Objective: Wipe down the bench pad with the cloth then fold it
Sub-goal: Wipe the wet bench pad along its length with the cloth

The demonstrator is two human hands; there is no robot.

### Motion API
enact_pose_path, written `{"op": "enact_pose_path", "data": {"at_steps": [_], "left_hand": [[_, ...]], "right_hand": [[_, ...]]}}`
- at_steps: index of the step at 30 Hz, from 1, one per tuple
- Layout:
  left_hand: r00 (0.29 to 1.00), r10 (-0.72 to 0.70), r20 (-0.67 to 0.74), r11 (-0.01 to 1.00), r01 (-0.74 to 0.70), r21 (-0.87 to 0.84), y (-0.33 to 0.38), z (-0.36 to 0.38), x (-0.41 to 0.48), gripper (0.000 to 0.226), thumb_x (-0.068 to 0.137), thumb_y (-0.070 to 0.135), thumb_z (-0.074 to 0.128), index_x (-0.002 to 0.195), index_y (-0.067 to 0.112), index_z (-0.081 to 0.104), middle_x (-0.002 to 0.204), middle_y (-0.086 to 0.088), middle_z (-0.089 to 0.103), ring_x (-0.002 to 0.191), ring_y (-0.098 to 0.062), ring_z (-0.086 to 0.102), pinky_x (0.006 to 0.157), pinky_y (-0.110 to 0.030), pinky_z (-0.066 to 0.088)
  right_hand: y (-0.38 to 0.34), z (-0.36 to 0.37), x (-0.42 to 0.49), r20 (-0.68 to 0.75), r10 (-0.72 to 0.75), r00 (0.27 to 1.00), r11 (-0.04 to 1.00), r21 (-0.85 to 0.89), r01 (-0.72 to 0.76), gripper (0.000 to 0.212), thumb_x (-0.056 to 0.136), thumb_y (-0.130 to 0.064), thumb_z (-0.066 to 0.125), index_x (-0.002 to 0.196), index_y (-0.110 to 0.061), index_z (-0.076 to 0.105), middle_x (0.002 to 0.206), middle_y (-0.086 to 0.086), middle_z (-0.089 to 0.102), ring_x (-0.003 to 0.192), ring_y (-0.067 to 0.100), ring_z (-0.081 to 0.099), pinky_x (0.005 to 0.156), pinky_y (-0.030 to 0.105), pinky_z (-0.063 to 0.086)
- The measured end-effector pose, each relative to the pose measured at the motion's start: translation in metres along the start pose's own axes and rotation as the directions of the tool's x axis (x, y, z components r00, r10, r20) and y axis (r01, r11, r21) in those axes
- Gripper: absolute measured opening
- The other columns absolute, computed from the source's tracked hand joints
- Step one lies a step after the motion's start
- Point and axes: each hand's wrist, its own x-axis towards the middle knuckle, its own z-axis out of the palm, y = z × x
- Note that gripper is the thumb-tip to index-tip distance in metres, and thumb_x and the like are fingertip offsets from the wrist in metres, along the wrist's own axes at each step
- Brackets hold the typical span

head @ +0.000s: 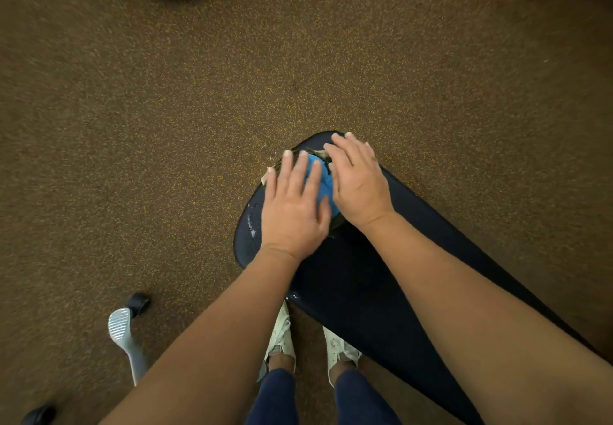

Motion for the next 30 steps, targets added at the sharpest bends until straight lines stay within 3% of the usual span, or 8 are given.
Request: {"op": "enact_pose_path", "data": {"at_steps": [4, 7, 13, 19, 23, 28, 30], "left_hand": [[0.991, 0.025, 0.128, 0.993, -0.039, 0.114, 0.008, 0.005, -0.001, 0.066, 0.089, 0.051, 0.036, 0.147, 0.018, 0.036, 0.155, -0.013, 0.028, 0.146, -0.033, 0.015, 0.115, -0.056, 0.013], [0.993, 0.011, 0.118, 0.987, -0.03, 0.157, -0.001, 0.006, -0.004, 0.065, 0.093, 0.055, 0.033, 0.149, 0.021, 0.031, 0.157, -0.01, 0.025, 0.146, -0.032, 0.014, 0.115, -0.054, 0.015], [0.948, -0.312, 0.055, 0.94, 0.3, 0.159, -0.002, 0.006, -0.014, 0.064, 0.097, 0.049, 0.028, 0.147, 0.009, 0.03, 0.154, -0.02, 0.025, 0.141, -0.043, 0.02, 0.11, -0.058, 0.023], [0.976, -0.174, 0.134, 0.967, 0.143, 0.211, -0.019, -0.001, -0.016, 0.068, 0.095, 0.053, 0.025, 0.149, 0.012, 0.026, 0.156, -0.02, 0.021, 0.142, -0.043, 0.018, 0.109, -0.058, 0.026], [0.96, -0.266, 0.086, 0.95, 0.246, 0.192, -0.016, -0.001, -0.012, 0.068, 0.094, 0.051, 0.025, 0.148, 0.009, 0.029, 0.154, -0.021, 0.025, 0.14, -0.044, 0.024, 0.106, -0.058, 0.03], [0.978, -0.156, 0.141, 0.961, 0.117, 0.252, -0.014, -0.002, -0.033, 0.067, 0.096, 0.05, 0.024, 0.148, 0.008, 0.028, 0.153, -0.022, 0.027, 0.14, -0.046, 0.021, 0.107, -0.059, 0.027], [0.966, -0.215, 0.144, 0.951, 0.173, 0.257, -0.019, -0.006, -0.02, 0.069, 0.095, 0.052, 0.022, 0.148, 0.009, 0.027, 0.152, -0.021, 0.029, 0.136, -0.044, 0.03, 0.102, -0.056, 0.034]], "right_hand": [[0.004, -0.001, -0.006, 0.028, 0.092, 0.995, 0.996, -0.021, -0.091, 0.036, 0.095, -0.013, 0.042, 0.125, -0.001, 0.056, 0.135, 0.017, 0.052, 0.133, 0.037, 0.04, 0.11, 0.054, 0.028], [0.002, -0.001, -0.007, 0.058, 0.116, 0.992, 0.993, -0.027, -0.114, 0.038, 0.096, -0.016, 0.04, 0.128, -0.001, 0.053, 0.139, 0.017, 0.048, 0.135, 0.036, 0.037, 0.111, 0.054, 0.027], [-0.002, 0.001, -0.013, 0.138, 0.126, 0.982, 0.99, -0.074, -0.116, 0.054, 0.096, -0.031, 0.023, 0.138, -0.005, 0.043, 0.15, 0.014, 0.036, 0.141, 0.033, 0.027, 0.114, 0.051, 0.022], [0.002, 0.004, -0.021, 0.176, 0.094, 0.98, 0.985, -0.159, -0.066, 0.056, 0.098, -0.034, 0.02, 0.146, -0.008, 0.032, 0.156, 0.013, 0.022, 0.145, 0.03, 0.014, 0.116, 0.048, 0.014], [0.002, 0.004, -0.02, 0.166, 0.088, 0.982, 0.987, -0.149, -0.063, 0.055, 0.097, -0.033, 0.022, 0.144, -0.007, 0.035, 0.155, 0.014, 0.024, 0.145, 0.032, 0.017, 0.116, 0.048, 0.014], [0.003, 0.004, -0.02, 0.14, 0.076, 0.987, 0.991, -0.123, -0.059, 0.053, 0.097, -0.031, 0.025, 0.142, -0.005, 0.038, 0.153, 0.016, 0.028, 0.143, 0.033, 0.02, 0.115, 0.047, 0.011], [0.003, 0.004, -0.02, 0.134, 0.074, 0.988, 0.991, -0.124, -0.057, 0.053, 0.097, -0.031, 0.025, 0.142, -0.005, 0.039, 0.153, 0.016, 0.028, 0.143, 0.033, 0.021, 0.115, 0.046, 0.011]]}}
